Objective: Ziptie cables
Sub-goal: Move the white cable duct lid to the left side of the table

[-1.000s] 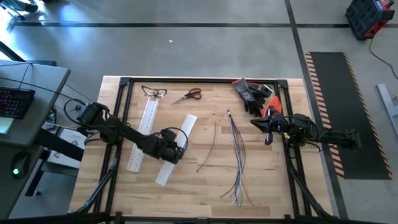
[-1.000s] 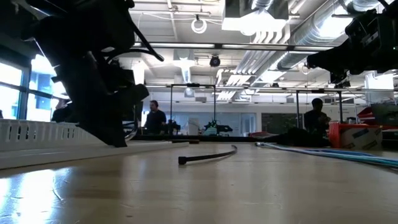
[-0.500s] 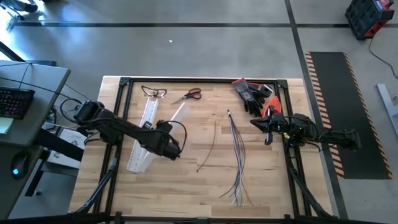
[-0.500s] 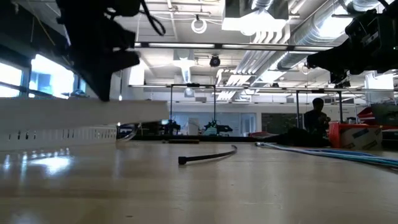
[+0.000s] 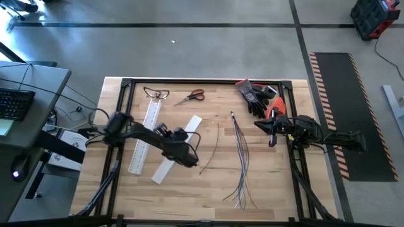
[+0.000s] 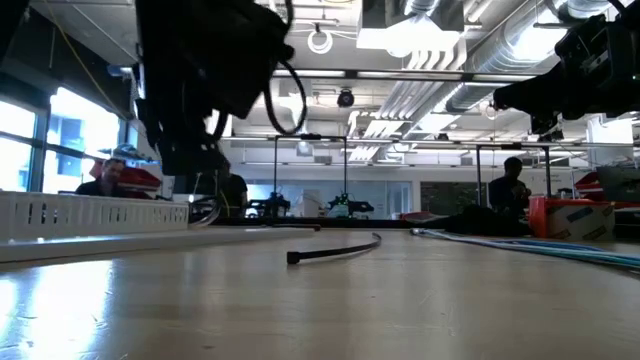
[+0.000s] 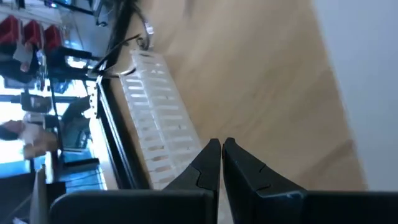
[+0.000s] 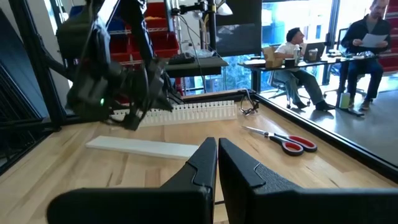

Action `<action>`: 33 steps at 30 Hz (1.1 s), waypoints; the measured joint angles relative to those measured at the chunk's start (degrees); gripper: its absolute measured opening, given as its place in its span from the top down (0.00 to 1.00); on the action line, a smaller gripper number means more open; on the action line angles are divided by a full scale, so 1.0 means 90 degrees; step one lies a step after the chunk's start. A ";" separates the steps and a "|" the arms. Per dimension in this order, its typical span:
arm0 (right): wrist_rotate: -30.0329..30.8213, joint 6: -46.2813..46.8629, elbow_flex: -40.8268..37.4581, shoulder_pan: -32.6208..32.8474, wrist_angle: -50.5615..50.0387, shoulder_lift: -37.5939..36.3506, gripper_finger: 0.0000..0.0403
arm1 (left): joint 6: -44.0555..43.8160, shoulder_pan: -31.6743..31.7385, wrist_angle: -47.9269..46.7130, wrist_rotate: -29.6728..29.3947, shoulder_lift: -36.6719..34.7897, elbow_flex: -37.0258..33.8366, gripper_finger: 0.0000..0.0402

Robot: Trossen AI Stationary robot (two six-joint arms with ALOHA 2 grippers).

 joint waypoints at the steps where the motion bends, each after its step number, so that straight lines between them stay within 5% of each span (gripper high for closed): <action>1: -0.0002 0.0000 -0.0002 0.0000 0.0002 0.0002 1.00 | 0.0051 -0.0023 -0.0026 0.0024 0.0091 0.0096 1.00; 10: -0.0002 0.0001 0.0000 0.0000 0.0002 0.0000 1.00 | -0.0728 -0.0256 0.0877 -0.0097 -0.0869 0.0143 0.92; 18: 0.0000 0.0001 0.0000 0.0000 0.0002 -0.0001 1.00 | -0.0789 -0.0424 0.3946 -0.0254 -0.2136 -0.1579 0.63; 26: 0.0000 0.0000 -0.0001 0.0000 0.0002 -0.0001 1.00 | -0.0017 -0.0368 0.6201 -0.0218 -0.2223 -0.2983 0.31; 33: -0.0001 0.0002 0.0000 0.0000 0.0002 0.0001 1.00 | 0.0328 -0.0415 0.7415 -0.0422 -0.2220 -0.3638 0.19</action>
